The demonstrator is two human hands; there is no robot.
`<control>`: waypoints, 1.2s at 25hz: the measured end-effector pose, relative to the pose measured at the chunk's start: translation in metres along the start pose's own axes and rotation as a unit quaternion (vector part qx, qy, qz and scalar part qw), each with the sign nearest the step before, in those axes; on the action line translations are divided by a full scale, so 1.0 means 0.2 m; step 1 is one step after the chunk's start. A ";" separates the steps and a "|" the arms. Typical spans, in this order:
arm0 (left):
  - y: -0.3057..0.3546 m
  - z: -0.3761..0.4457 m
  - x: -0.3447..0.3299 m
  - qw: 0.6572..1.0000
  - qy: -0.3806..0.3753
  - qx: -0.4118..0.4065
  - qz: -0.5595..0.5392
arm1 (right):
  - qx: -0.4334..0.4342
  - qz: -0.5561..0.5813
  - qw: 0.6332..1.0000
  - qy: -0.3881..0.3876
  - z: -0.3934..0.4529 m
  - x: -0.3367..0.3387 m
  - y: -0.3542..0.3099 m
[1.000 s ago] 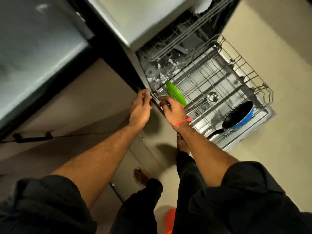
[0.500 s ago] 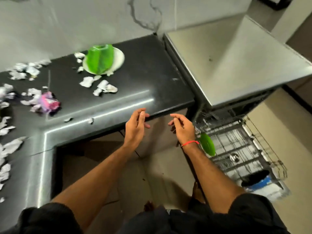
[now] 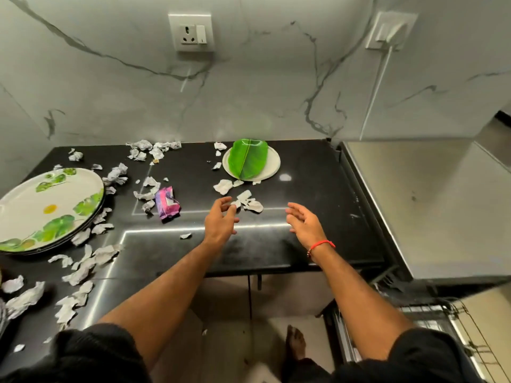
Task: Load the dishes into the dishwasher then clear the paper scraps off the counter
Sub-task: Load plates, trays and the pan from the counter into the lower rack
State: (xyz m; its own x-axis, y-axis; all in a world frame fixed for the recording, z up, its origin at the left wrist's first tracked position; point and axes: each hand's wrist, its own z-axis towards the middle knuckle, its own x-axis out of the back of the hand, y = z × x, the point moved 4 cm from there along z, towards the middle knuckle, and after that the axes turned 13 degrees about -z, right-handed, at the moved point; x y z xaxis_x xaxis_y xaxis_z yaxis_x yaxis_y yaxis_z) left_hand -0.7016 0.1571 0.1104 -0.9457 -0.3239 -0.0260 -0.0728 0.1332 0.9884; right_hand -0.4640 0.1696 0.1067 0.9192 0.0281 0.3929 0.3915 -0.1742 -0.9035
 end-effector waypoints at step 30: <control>0.32 0.36 0.00 0.991 0.054 0.063 -0.103 | -0.067 0.217 0.973 -0.049 0.67 0.03 -0.18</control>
State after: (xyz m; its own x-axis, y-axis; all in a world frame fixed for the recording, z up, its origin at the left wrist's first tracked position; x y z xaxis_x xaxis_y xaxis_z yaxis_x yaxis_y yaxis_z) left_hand -0.7294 0.2322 0.1620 -0.8675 -0.4539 -0.2033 -0.3067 0.1664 0.9372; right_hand -0.4661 0.3089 0.1183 0.9989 0.0153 -0.0444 -0.0373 -0.3164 -0.9479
